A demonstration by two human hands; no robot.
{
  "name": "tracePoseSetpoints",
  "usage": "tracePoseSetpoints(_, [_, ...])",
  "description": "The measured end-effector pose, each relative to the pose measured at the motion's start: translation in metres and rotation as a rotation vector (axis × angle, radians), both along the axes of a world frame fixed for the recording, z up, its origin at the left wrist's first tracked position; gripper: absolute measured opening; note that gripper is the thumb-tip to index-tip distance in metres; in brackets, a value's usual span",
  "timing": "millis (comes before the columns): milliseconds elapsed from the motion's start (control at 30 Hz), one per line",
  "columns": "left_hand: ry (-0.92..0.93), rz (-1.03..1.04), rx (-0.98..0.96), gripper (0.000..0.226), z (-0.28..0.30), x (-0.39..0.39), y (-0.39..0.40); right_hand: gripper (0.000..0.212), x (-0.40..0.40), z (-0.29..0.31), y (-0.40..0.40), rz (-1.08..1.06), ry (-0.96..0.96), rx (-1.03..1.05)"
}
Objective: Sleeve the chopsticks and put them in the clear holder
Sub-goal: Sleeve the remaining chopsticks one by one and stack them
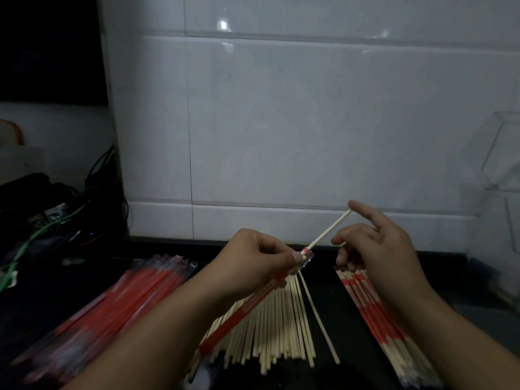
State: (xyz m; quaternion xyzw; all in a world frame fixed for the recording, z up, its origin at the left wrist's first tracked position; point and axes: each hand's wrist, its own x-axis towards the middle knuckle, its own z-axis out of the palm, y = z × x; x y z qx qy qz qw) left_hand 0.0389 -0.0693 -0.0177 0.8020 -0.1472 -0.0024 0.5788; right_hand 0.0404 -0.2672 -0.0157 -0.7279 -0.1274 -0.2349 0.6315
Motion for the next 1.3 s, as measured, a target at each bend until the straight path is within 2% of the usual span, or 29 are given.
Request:
tracePoseSetpoints(67, [0.002,0.001,0.001,0.014,0.001,0.000,0.000,0.057,0.002,-0.003,0.000,-0.025,-0.008,0.035])
tracePoseSetpoints(167, [-0.003,0.007,0.002,0.015,0.001,-0.001,0.000,0.045,0.003,-0.005,-0.002,-0.015,0.011,0.046])
tracePoseSetpoints(267, [-0.009,0.016,0.000,0.015,0.000,0.000,0.000,0.031,0.001,-0.007,0.002,0.028,0.027,-0.044])
tracePoseSetpoints(400, [-0.019,0.035,-0.016,0.015,-0.002,0.001,0.000,0.028,-0.005,-0.014,0.013,0.111,0.032,-0.220])
tracePoseSetpoints(467, [-0.032,0.038,-0.028,0.015,-0.003,0.001,0.000,0.025,-0.007,-0.017,0.019,0.187,0.066,-0.235])
tracePoseSetpoints(667, [-0.032,0.018,-0.044,0.016,-0.003,0.001,-0.001,0.011,-0.006,-0.014,0.020,0.170,0.153,-0.028])
tracePoseSetpoints(833, [-0.030,-0.029,-0.027,0.015,-0.004,-0.001,-0.006,0.020,-0.004,-0.014,0.013,0.212,0.255,-0.029])
tracePoseSetpoints(967, [-0.013,-0.085,-0.011,0.015,-0.001,-0.004,-0.006,0.025,0.004,-0.013,0.008,0.105,0.184,-0.056])
tracePoseSetpoints(1167, [-0.006,-0.123,0.120,0.012,0.001,-0.005,-0.003,0.031,0.014,-0.007,-0.008,-0.058,0.091,0.101])
tracePoseSetpoints(1300, [-0.004,-0.103,0.087,0.018,0.001,-0.007,-0.006,0.031,0.015,-0.007,-0.006,-0.044,0.115,0.235])
